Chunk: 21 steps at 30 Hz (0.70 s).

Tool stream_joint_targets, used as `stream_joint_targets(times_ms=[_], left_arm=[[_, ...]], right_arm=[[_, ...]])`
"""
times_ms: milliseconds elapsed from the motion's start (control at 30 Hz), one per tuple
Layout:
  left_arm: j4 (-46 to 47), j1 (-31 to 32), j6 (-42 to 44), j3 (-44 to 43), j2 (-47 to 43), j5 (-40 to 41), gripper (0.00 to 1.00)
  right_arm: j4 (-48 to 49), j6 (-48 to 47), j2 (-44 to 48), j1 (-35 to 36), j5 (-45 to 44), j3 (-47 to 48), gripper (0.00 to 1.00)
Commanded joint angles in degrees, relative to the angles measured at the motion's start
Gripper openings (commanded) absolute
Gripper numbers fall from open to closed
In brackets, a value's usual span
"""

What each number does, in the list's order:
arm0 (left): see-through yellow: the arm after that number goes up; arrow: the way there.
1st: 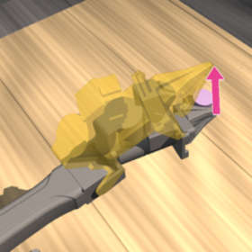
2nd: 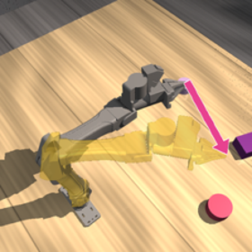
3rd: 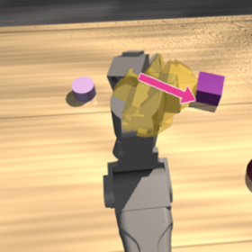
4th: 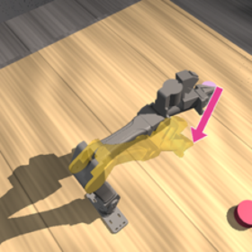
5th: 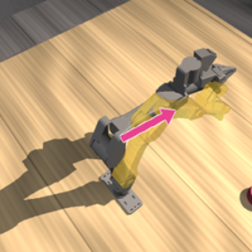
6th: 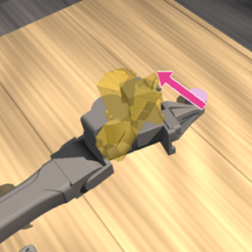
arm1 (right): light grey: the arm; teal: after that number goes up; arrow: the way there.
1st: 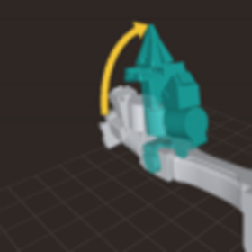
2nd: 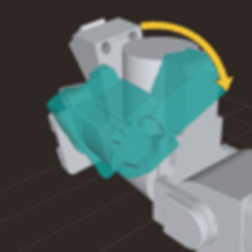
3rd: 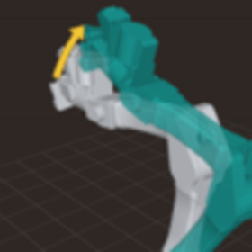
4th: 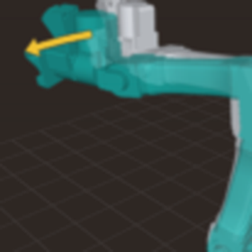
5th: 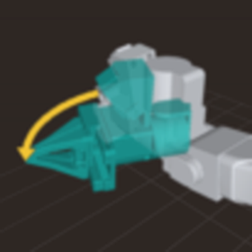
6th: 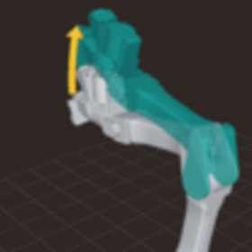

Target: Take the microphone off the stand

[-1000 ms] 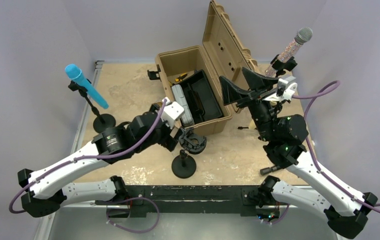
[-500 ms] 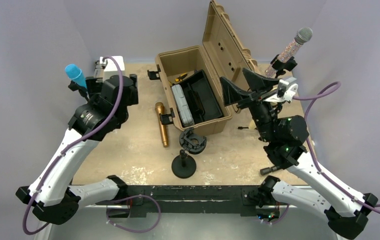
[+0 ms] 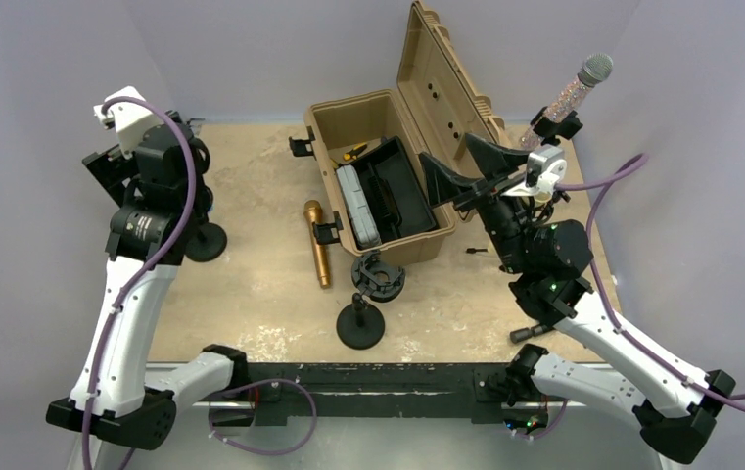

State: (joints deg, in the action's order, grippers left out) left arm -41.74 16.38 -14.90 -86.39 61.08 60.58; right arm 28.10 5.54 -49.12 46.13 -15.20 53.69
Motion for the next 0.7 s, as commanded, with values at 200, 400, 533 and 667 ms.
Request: stream_joint_targets(times_ms=[200,400,533,667], left_arm=[[9.09,-9.82,-4.75,-1.99,5.91,-3.08,0.96],[8.42,-13.48,-7.73,-3.07,10.16,-6.02,0.91],[8.86,-14.4,-7.41,-3.11,12.05,-8.02,0.89],[8.7,-15.34,-7.26,-3.14,13.39,-10.33,0.87]], right_arm=[[2.91,-1.0,-0.79,0.1,2.4,2.37,0.93],[3.23,-0.54,-0.71,0.11,2.48,2.13,0.93],[3.21,-0.53,-1.01,0.1,2.46,2.33,0.93],[2.9,-0.57,-1.16,0.14,2.5,2.82,0.93]])
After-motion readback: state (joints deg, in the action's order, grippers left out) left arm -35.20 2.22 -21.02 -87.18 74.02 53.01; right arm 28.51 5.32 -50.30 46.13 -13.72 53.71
